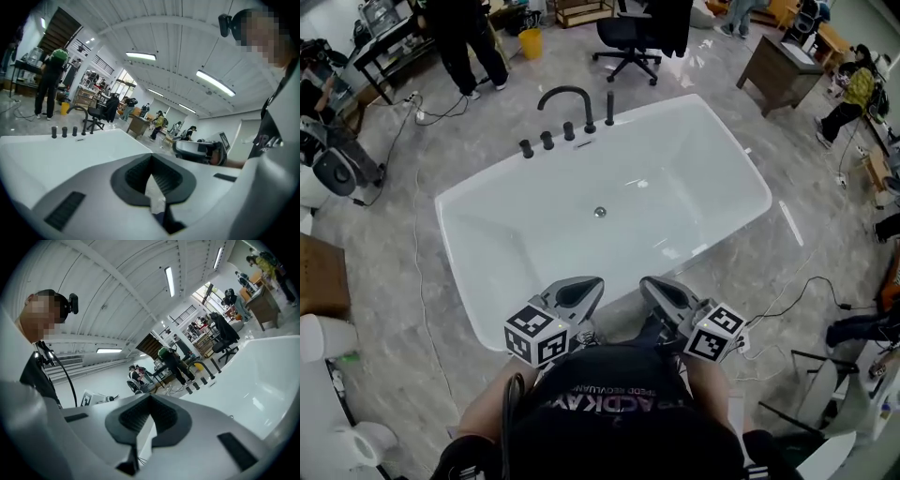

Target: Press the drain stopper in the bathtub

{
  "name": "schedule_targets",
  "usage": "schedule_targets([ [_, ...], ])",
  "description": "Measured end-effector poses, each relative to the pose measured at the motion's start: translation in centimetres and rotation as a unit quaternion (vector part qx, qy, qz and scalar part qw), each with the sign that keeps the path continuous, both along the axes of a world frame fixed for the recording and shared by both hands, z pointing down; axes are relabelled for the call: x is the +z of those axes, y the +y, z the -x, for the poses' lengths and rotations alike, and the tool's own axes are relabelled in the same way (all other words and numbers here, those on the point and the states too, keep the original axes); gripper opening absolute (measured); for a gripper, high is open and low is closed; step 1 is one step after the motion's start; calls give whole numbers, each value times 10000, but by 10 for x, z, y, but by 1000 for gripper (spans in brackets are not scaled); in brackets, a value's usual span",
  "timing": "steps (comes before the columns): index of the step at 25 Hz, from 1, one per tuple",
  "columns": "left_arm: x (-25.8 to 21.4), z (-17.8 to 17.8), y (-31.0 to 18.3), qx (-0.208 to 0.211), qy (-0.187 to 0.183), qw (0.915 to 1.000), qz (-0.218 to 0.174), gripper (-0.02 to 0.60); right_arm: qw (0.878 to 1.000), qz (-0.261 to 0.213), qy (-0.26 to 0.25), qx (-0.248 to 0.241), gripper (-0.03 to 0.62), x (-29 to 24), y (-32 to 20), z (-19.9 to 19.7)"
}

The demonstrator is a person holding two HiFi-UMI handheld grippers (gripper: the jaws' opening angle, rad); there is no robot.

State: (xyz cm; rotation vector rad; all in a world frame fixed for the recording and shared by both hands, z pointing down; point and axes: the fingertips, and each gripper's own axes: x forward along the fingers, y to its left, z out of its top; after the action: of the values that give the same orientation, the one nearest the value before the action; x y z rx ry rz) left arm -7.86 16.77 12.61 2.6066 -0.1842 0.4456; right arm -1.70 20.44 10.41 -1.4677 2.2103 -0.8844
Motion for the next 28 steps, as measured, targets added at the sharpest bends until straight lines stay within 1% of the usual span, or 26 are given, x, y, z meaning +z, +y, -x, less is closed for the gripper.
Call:
schedule_targets([
  [6,5,-17,-19,-751,11,9972,-60,6,9977,-80,62,-675,9,3,-26,-29],
  [10,3,-37,-30,-1288,54,9917,-16,6,9927,-68,111,-1199,9,2,-44,-52],
  [12,1,-51,-32,-1476,60,9890,11,6,9896,-95,136,-1426,9,0,-52,-66],
  [17,7,-84,-34,-1758,-31,9844,-16,6,9846,-175,129,-1737,9,4,-69,-105],
  [21,15,-109,-42,-1961,-74,9806,8,6,9810,-222,91,-1923,9,9,-79,-128],
  [25,19,-133,-40,-1986,-106,9800,55,6,9800,-165,-1,-1982,9,19,-84,-151],
  [28,19,-137,-38,-1933,-208,9809,27,6,9816,-132,-70,-1906,9,23,-91,-163],
])
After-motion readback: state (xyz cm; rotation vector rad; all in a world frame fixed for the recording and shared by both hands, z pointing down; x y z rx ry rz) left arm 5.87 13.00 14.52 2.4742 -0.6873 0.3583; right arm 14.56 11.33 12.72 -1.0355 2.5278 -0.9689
